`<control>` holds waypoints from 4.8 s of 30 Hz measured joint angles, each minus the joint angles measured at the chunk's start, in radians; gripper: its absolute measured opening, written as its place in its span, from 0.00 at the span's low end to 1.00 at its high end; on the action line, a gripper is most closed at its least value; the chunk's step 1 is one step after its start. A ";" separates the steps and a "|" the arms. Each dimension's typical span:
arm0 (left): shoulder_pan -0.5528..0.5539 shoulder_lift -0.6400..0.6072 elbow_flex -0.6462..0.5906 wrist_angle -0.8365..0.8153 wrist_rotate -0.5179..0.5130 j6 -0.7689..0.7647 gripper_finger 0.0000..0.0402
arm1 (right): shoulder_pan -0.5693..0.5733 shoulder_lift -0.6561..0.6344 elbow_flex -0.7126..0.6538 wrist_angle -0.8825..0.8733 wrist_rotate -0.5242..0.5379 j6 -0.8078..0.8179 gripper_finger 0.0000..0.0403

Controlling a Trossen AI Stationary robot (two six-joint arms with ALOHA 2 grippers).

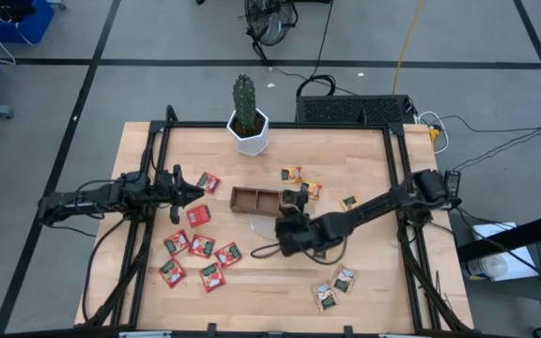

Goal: Pick & Place Tea
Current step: Put the brown tea bag into the right section of the wooden organizer

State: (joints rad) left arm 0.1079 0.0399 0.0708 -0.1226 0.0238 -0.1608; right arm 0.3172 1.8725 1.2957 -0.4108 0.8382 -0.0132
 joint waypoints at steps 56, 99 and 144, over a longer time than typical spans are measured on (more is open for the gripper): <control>0.000 0.000 0.000 0.014 0.000 0.000 0.14 | 0.327 -0.200 -0.417 0.034 -0.960 1.489 0.56; 0.000 0.000 0.000 0.015 0.000 0.000 0.14 | -0.077 -0.192 -0.346 -0.132 -0.629 0.495 0.57; 0.000 0.000 0.000 0.021 0.000 0.000 0.14 | 0.111 -0.361 -0.536 0.718 0.038 0.461 0.00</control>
State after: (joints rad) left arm 0.1081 0.0399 0.0704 -0.1017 0.0238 -0.1611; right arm 0.4280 1.5112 0.7597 0.3071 0.8766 0.4476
